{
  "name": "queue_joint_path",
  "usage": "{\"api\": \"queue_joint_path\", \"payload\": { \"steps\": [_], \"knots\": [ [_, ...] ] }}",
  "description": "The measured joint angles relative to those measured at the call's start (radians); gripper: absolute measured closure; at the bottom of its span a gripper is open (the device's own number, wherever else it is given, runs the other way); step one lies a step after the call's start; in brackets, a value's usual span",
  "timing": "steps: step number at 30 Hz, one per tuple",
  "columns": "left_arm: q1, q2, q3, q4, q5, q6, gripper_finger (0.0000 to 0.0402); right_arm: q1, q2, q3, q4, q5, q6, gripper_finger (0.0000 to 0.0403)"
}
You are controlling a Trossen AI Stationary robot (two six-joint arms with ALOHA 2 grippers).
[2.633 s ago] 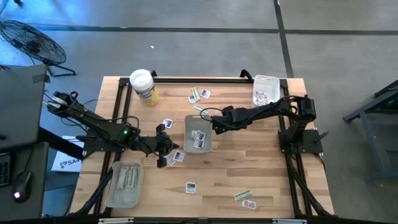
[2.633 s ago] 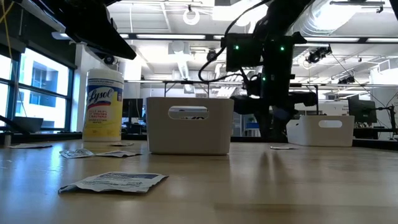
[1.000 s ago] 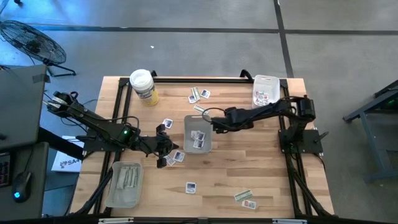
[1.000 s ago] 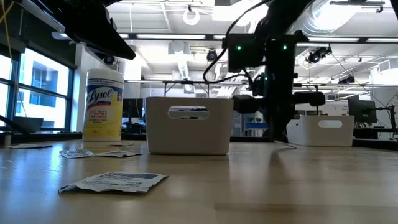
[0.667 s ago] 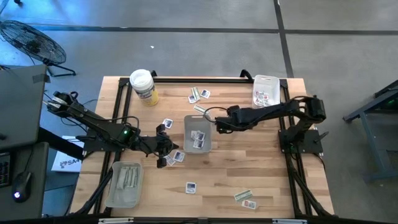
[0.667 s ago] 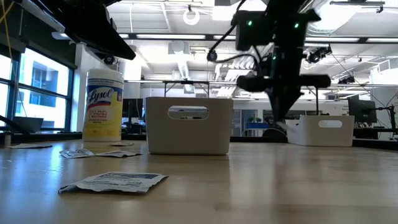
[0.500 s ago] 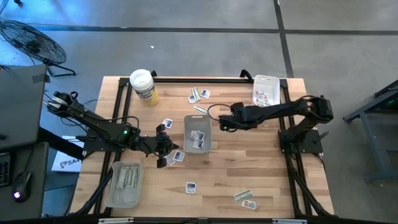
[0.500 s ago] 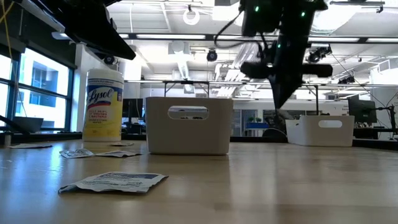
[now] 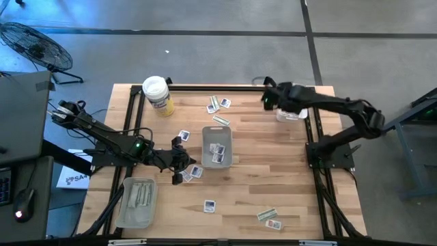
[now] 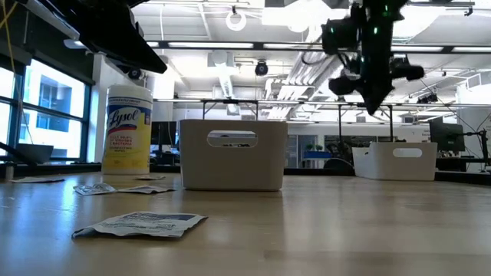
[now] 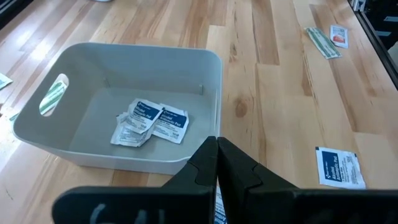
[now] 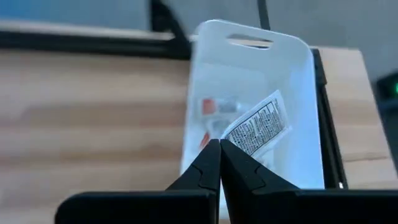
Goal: Pick & Place First Aid Supplies
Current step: Put the orange pad into the white bin
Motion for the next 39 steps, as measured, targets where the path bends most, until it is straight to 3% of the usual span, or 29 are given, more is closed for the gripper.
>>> {"api": "queue_joint_path", "payload": {
  "steps": [5, 11, 16, 21, 27, 33, 36, 39],
  "knots": [
    [0.000, 0.000, 0.000, 0.000, 0.000, 0.000, 0.0399, -0.198, 0.002, -0.122, 0.190, -0.132, -0.061, 0.0403],
    [0.000, 0.000, 0.000, 0.000, 0.002, 0.000, 0.0399, -0.315, 0.001, -0.275, 0.427, -0.245, -0.131, 0.0403],
    [0.000, 0.000, 0.000, 0.000, 0.003, 0.000, 0.0399, -0.362, 0.002, -0.351, 0.506, -0.331, -0.136, 0.0389],
    [0.000, 0.000, 0.000, 0.000, 0.003, 0.000, 0.0399, -0.376, -0.007, -0.357, 0.500, -0.335, -0.219, 0.0339],
    [0.000, 0.000, 0.000, 0.000, 0.003, 0.000, 0.0399, -0.378, -0.139, -0.343, 0.473, -0.308, -0.369, 0.0288],
    [0.000, 0.000, 0.000, 0.000, 0.003, 0.000, 0.0399, -0.232, -0.347, -0.298, 0.352, -0.314, -0.442, 0.0277],
    [0.000, 0.000, 0.000, 0.000, 0.003, 0.000, 0.0399, -0.042, -0.431, -0.306, 0.280, -0.331, -0.383, 0.0277],
    [0.000, 0.000, 0.000, 0.000, 0.003, 0.000, 0.0399, 0.223, -0.486, -0.374, 0.298, -0.368, -0.217, 0.0277]
  ]
}}
